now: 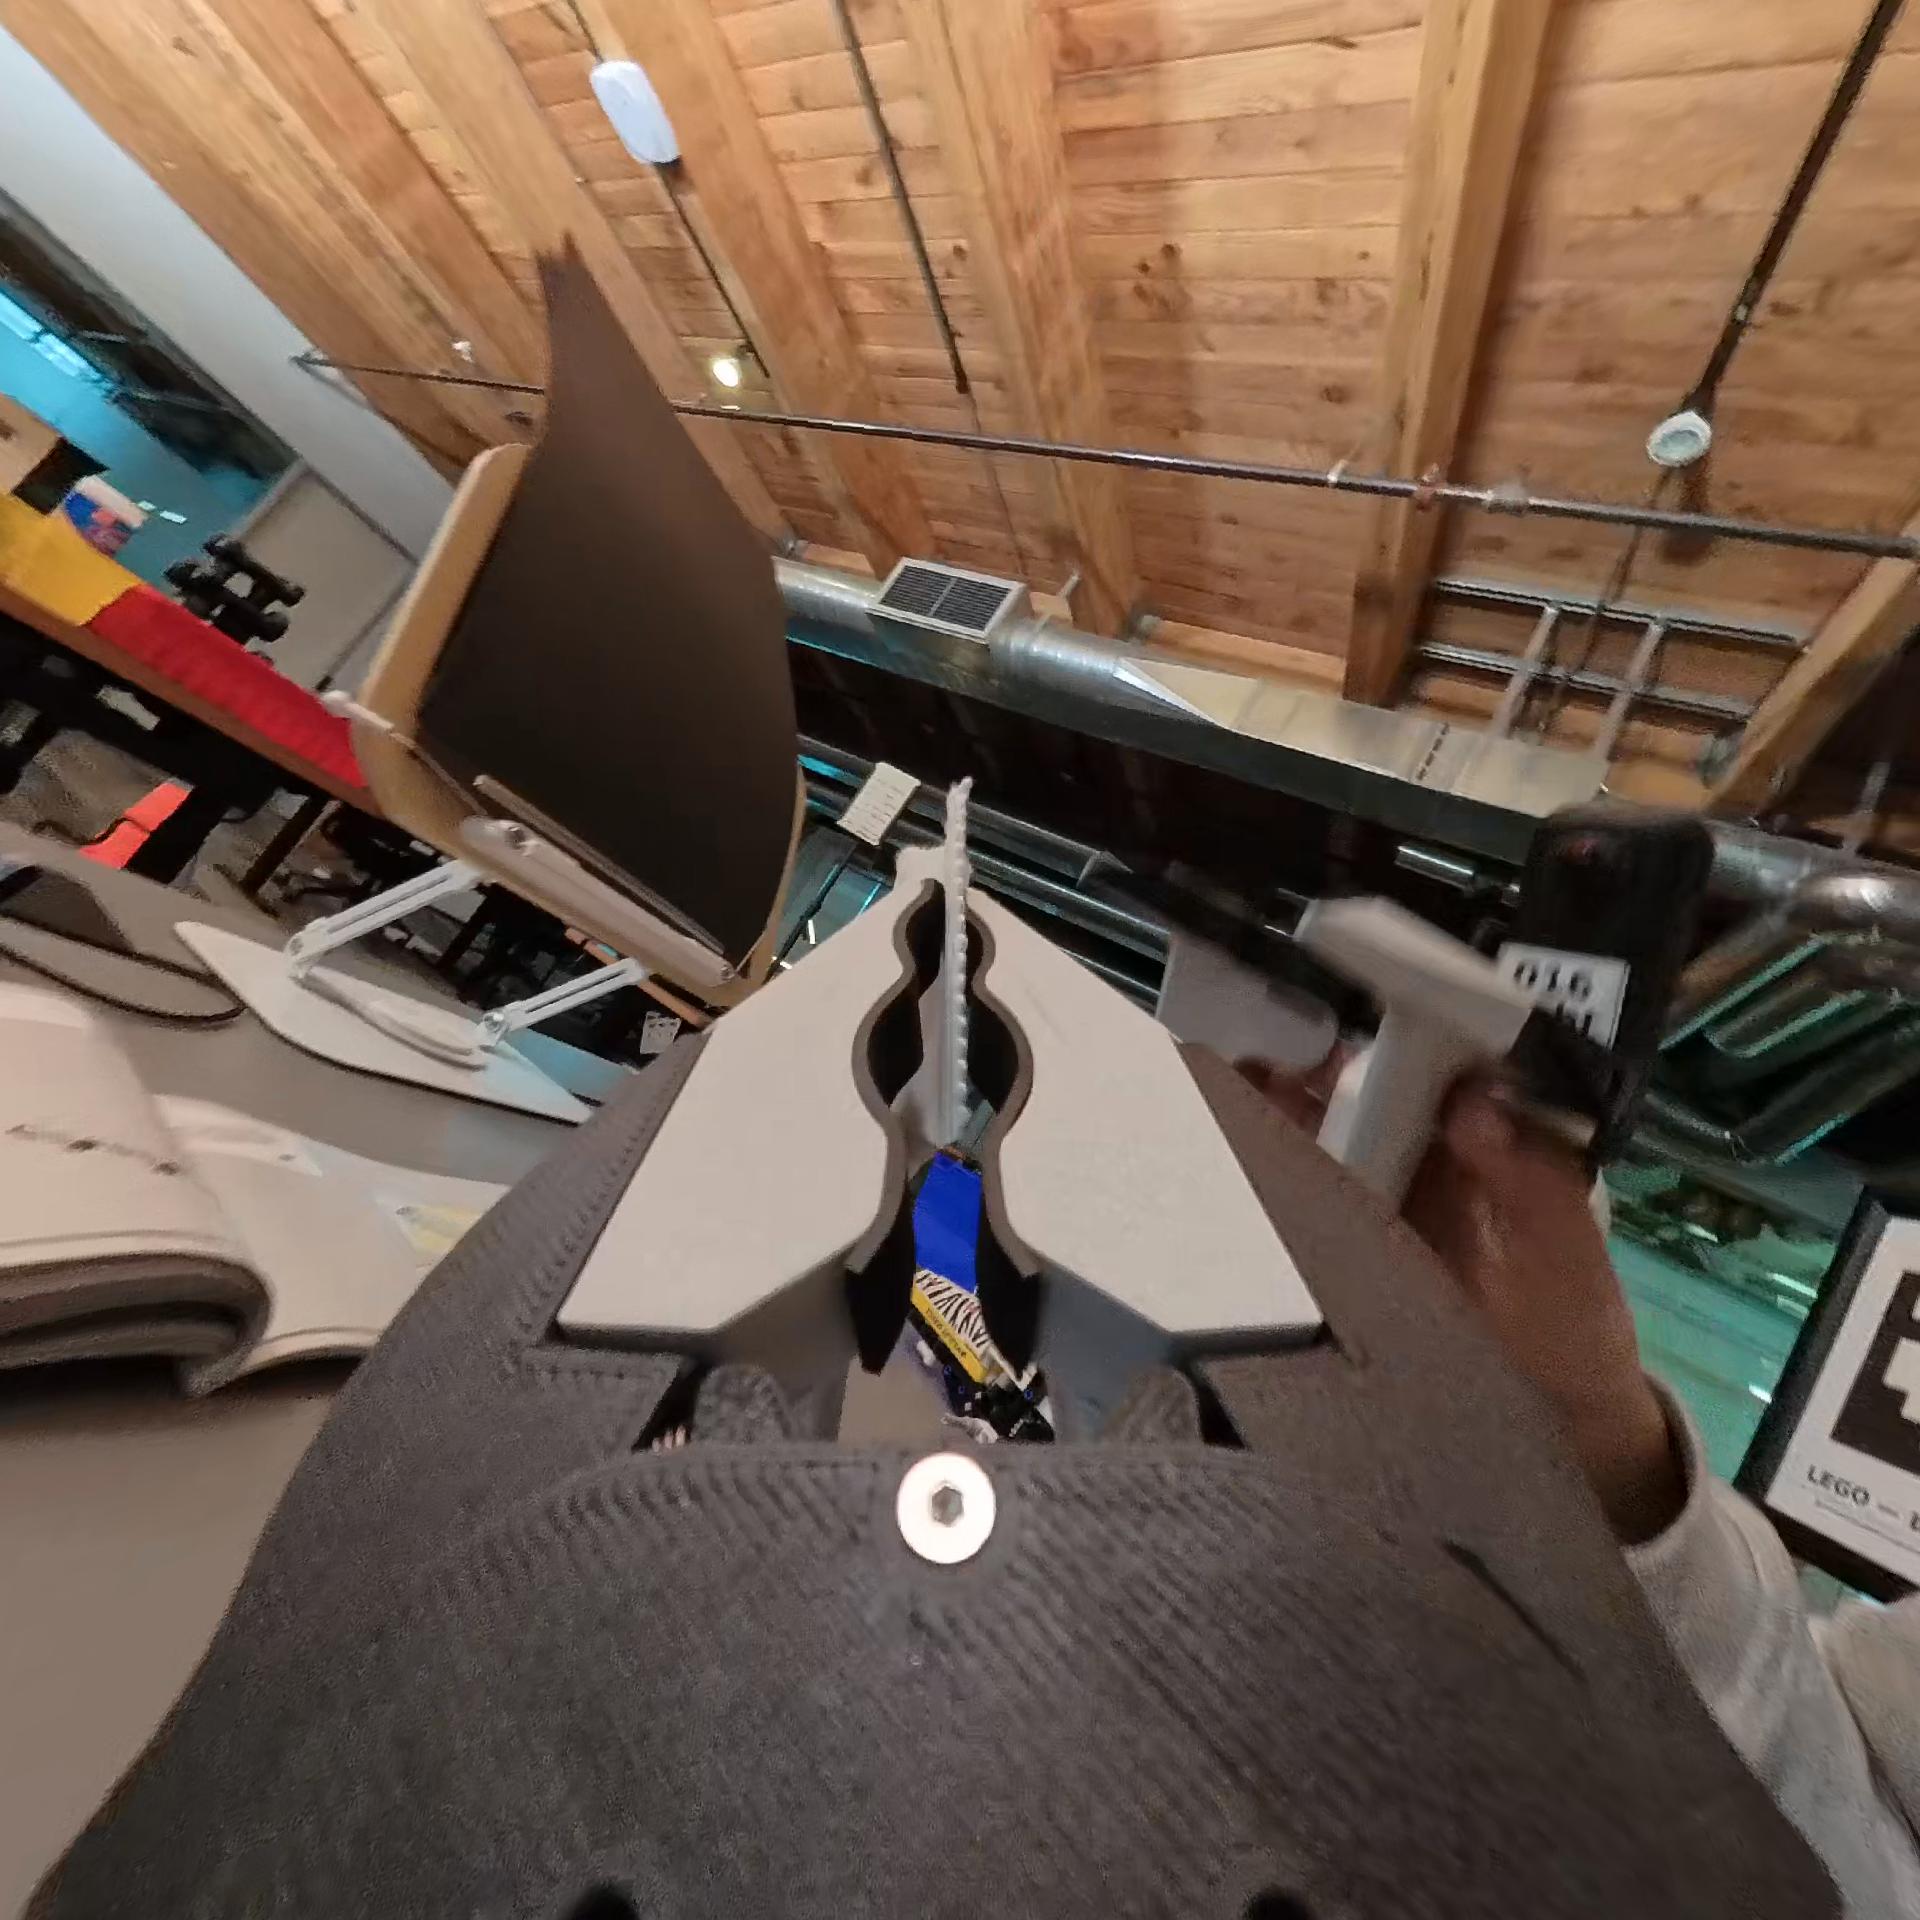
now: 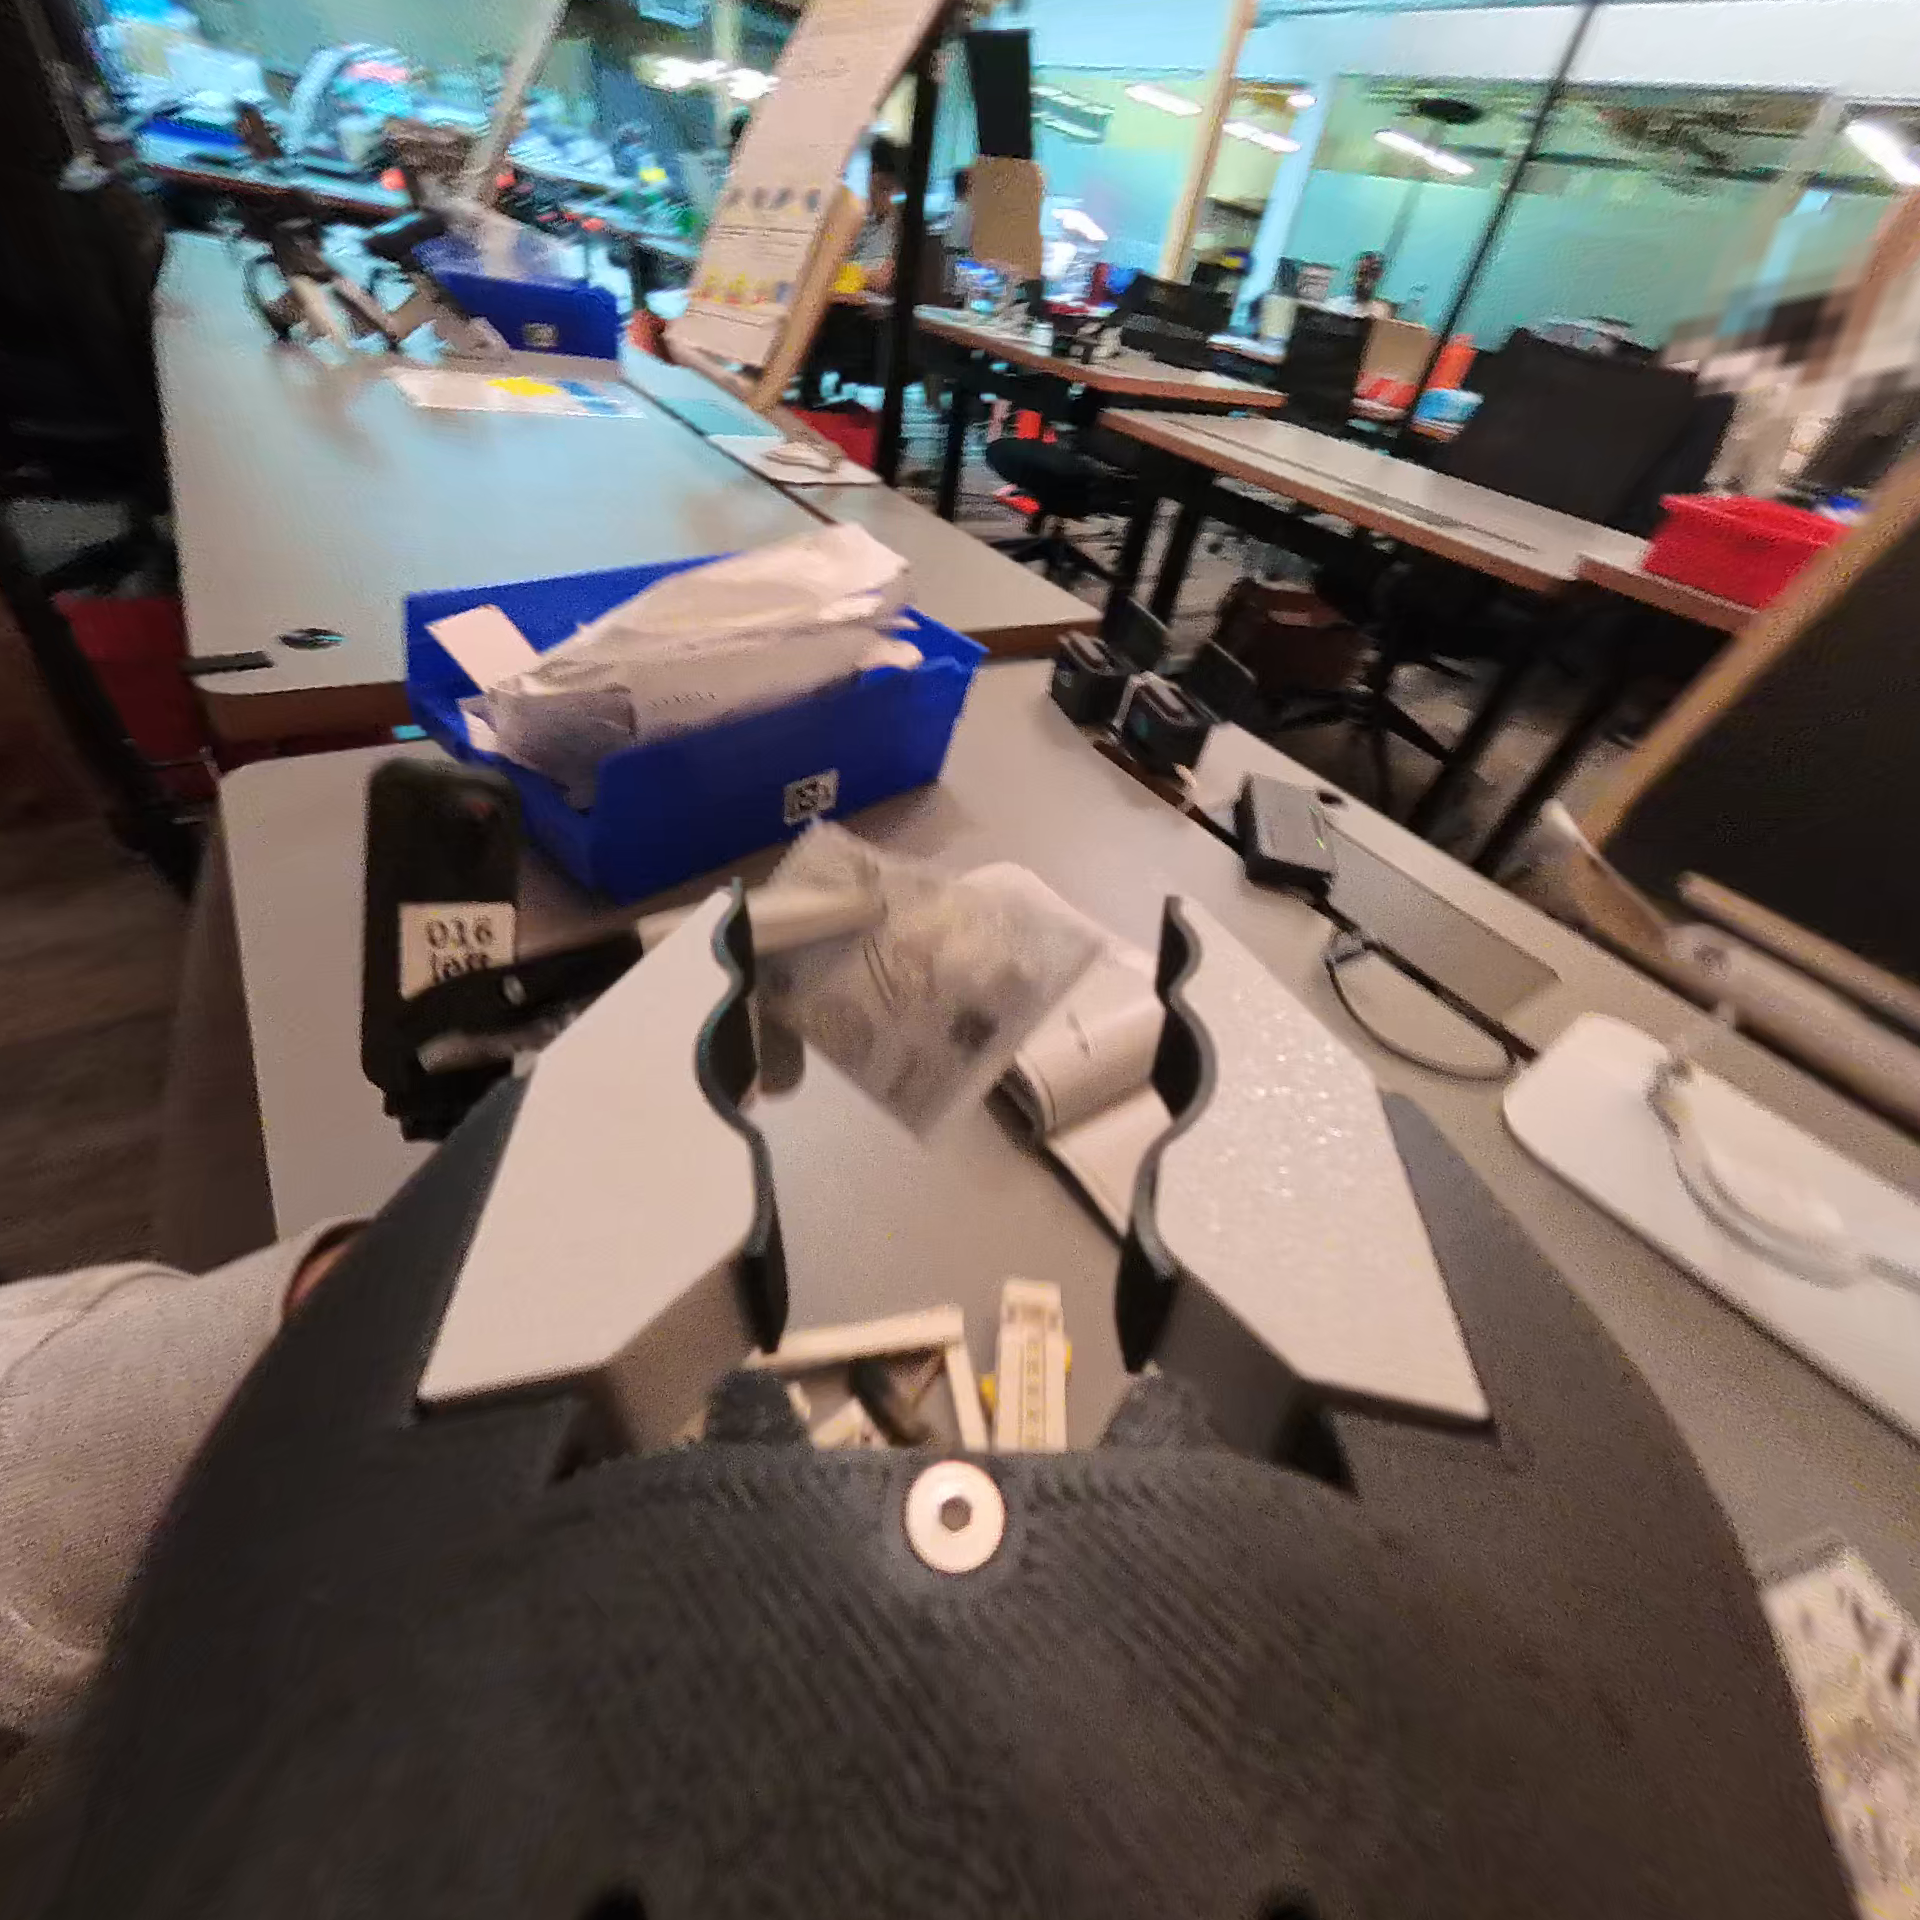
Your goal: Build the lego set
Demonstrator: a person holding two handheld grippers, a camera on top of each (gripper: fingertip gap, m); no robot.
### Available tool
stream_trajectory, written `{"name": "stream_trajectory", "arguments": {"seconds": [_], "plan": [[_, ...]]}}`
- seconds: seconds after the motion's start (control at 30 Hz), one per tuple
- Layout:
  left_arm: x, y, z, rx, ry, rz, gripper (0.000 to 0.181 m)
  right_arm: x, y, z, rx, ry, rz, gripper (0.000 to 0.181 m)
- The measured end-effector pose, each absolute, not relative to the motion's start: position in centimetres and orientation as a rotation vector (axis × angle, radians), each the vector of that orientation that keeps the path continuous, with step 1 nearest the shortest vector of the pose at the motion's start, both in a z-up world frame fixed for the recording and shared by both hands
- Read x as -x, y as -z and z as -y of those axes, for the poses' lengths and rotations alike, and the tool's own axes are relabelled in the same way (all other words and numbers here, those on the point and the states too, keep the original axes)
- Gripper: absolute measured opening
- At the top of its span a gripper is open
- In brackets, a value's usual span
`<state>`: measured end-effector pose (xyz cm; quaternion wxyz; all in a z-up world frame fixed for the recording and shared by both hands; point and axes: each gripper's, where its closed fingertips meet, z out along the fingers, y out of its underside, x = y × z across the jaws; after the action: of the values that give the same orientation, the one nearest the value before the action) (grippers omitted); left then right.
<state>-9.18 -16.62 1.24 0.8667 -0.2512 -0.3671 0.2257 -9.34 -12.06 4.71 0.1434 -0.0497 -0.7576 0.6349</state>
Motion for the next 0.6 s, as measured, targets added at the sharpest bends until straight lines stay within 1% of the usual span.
{"name": "stream_trajectory", "arguments": {"seconds": [0.13,0.2,0.27,0.33,0.4,0.5,0.53,0.6], "plan": [[8.3,-3.2,13.7,0.553,-0.448,0.684,0.0,9.1,0.3,9.3,0.32,-1.818,2.177,0.095],[7.8,-4.2,11.8,0.583,-0.379,0.634,0.0,8.6,1.7,9.1,0.344,-1.842,2.224,0.097],[7.9,-4.6,9.8,0.656,-0.333,0.62,0.0,8.2,1.9,8.9,0.339,-1.868,2.234,0.096],[7.7,-4.9,8.8,0.701,-0.344,0.598,0.0,7.8,0.8,8.6,0.305,-1.921,2.181,0.09],[7.4,-5.1,8.4,0.719,-0.364,0.574,0.0,7.4,-0.4,8.3,0.267,-1.967,2.122,0.075],[6.8,-5.4,8.4,0.699,-0.334,0.525,0.0,7.1,-0.9,8.1,0.247,-2.011,2.114,0.069],[6.7,-5.5,8.4,0.698,-0.311,0.508,0.0,7.2,-1.0,8.1,0.266,-2.031,2.11,0.064],[6.5,-5.6,8.3,0.704,-0.253,0.492,0.003,7.5,-1.1,7.8,0.292,-2.058,2.094,0.041]]}}
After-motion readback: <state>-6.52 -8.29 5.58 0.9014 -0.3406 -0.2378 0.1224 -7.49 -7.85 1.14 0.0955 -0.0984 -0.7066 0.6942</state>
